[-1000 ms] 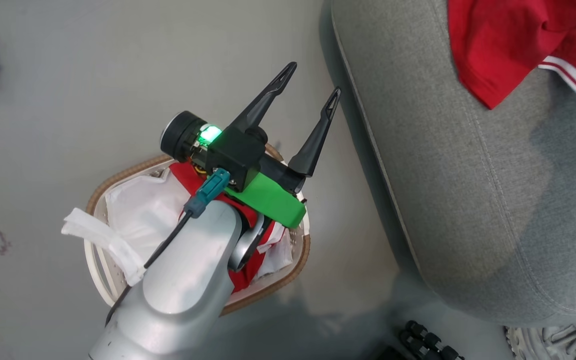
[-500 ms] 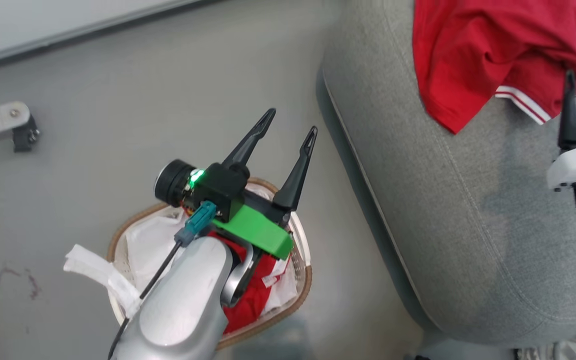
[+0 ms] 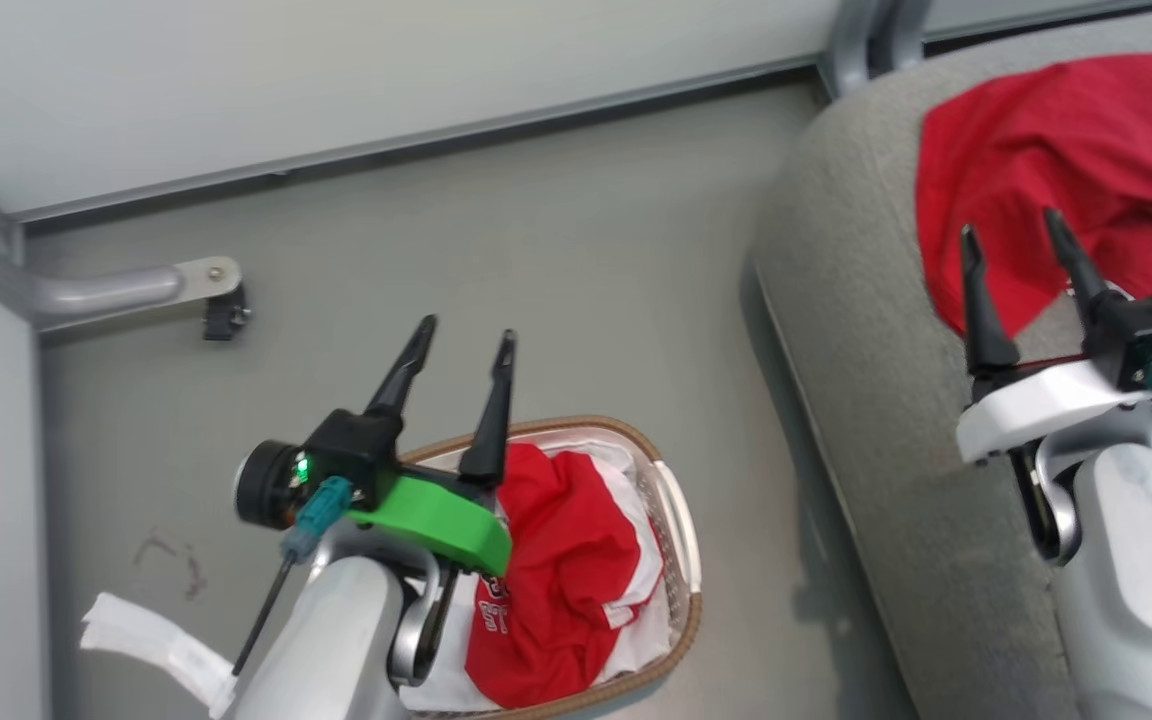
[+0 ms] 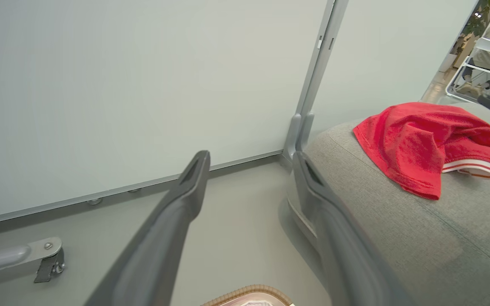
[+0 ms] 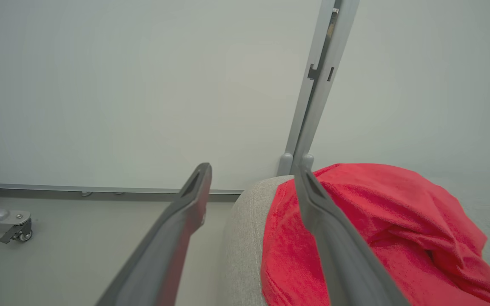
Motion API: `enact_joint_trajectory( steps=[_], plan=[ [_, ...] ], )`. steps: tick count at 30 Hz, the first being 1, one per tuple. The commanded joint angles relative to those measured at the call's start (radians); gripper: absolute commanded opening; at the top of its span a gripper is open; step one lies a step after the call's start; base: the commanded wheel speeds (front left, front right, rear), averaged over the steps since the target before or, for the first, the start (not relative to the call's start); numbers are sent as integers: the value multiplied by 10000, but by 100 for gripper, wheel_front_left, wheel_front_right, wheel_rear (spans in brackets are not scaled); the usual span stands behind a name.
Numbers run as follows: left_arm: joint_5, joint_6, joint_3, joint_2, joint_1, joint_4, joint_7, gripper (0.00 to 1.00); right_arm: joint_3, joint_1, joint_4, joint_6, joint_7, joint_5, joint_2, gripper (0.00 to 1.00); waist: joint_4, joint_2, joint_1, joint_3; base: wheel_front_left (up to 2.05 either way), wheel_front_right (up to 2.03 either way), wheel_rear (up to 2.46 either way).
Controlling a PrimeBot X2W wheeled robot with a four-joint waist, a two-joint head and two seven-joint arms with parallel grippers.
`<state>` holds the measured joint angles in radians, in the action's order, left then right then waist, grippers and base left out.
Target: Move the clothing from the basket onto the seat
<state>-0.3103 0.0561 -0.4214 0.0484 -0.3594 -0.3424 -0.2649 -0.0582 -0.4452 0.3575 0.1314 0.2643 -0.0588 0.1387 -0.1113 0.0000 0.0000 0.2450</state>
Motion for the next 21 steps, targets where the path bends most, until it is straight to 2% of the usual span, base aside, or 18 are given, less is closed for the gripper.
enact_joint_trajectory(
  steps=[1, 8, 21],
  plan=[
    [34, -88, 190, 37, 240, -20, 9, 100, 34, 256, -5, -14, 2, -48, -40, 100, 726, 0, 0, -629, 0, 0, 0],
    [303, -324, 1394, 39, 946, -153, 9, 100, 316, 824, 177, -14, 2, -16, -422, 100, 1150, 0, 0, -986, 0, 0, 0],
    [641, -548, 3253, 39, 2312, -396, 9, 100, 543, 1704, 491, -14, 2, -39, -716, 100, 1158, 0, 0, -1492, 0, 0, 0]
  ],
)
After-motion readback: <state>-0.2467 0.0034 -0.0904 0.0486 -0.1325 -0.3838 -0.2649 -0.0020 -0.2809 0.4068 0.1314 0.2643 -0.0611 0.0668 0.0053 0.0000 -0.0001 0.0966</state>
